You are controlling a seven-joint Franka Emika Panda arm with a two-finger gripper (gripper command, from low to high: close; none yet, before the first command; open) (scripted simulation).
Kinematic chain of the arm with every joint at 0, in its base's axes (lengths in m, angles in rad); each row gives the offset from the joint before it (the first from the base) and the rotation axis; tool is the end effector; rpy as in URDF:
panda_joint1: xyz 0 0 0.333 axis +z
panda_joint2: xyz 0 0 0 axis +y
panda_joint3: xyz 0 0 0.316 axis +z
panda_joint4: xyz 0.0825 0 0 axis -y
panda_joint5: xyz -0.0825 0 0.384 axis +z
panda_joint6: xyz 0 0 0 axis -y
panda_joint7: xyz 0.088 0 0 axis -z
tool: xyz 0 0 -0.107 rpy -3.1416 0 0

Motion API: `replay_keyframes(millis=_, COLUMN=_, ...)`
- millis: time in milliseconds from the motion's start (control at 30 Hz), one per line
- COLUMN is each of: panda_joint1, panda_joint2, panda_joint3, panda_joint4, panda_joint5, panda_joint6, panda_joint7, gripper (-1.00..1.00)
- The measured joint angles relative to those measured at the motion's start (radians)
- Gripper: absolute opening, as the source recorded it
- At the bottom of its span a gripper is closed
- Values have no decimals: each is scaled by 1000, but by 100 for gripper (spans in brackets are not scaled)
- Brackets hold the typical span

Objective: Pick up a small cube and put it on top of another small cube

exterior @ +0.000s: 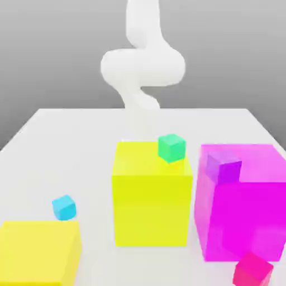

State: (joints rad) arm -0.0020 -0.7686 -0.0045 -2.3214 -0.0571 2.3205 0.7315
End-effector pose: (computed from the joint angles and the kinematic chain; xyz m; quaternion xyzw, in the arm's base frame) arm 0.3597 -0.0041 0.6911 -0.8682 0.3248 -0.3589 0.1094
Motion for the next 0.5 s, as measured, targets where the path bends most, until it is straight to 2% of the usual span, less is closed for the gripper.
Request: replay_keyframes(millis=500, panda_joint1=-20, panda_joint2=202, panda_joint3=-97, panda_joint4=-121, panda_joint5=-287, panda_joint6=97, panda_joint7=-458, gripper=0)
